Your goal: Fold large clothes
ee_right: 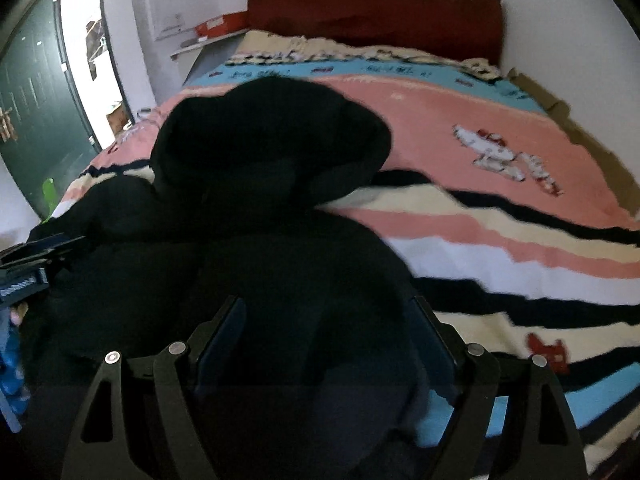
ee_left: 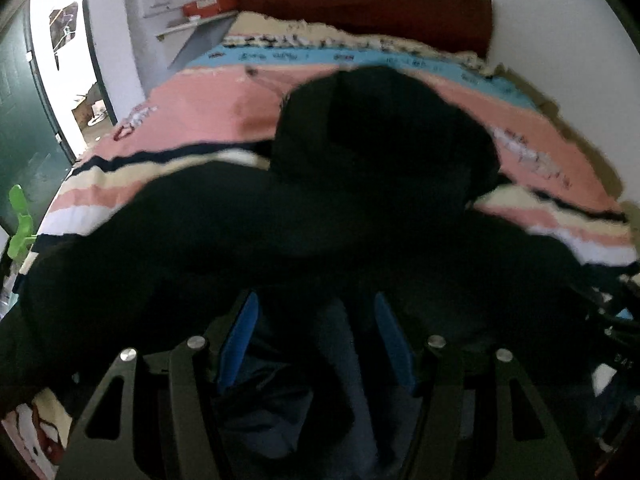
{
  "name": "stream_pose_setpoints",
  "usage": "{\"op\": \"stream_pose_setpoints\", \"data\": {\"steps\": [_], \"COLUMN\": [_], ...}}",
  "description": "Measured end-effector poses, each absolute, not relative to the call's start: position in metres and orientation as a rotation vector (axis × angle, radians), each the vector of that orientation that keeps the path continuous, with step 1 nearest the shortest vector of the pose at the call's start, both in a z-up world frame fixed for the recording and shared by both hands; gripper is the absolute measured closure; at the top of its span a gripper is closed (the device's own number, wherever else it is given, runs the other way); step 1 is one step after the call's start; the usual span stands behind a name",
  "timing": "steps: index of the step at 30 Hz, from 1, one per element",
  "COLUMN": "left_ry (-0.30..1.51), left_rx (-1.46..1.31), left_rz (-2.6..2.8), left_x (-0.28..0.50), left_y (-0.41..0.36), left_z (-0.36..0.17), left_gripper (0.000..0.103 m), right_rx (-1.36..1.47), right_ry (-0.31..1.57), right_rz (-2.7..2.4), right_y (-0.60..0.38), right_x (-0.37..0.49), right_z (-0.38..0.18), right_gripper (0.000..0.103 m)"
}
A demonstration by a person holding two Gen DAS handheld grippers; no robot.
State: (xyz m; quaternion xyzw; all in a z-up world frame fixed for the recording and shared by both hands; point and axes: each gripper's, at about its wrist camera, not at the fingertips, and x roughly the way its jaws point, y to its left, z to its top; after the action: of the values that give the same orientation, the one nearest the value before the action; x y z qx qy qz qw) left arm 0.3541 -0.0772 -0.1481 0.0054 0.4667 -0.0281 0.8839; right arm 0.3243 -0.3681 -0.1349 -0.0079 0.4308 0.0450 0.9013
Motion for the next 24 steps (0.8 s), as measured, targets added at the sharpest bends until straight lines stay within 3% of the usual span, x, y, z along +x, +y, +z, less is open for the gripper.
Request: {"op": "stream_pose_setpoints", "data": {"steps": [4, 8, 12, 20, 24], "left_ry": [0.998, 1.008, 1.029, 0.93, 0.947], "left_rx": [0.067, 0.04, 0.053, 0.045, 0.1], "left_rz": [-0.037, -0.044, -0.041, -0.063, -0.106], "left_x": [0.354, 0.356, 0.359, 0.324, 0.309], "left_y": [-0.072, -0.066, -0.067, -0.065, -0.081], "left_z": [-0.176, -0.192, -0.193, -0.138, -0.146], "left_gripper": [0.042, 0.034, 0.033, 0.034, 0.034], "right_rx": [-0.022, -0.027, -0.017, -0.028, -0.014], "right_ry": [0.934, 0.966, 0.983, 0.95, 0.917], "right_rz": [0.096, 0.116, 0.111, 0.087, 0.12], "right_y": [-0.363, -0.357, -0.356, -0.359, -0.354], "right_x": [0.333, 0.337, 0.341, 0.315, 0.295], "right_z": [-0.169, -0.194, -0.204, -0.169, -0.154], "right_gripper": [0.022, 0.022, 0.022, 0.022, 0.022]}}
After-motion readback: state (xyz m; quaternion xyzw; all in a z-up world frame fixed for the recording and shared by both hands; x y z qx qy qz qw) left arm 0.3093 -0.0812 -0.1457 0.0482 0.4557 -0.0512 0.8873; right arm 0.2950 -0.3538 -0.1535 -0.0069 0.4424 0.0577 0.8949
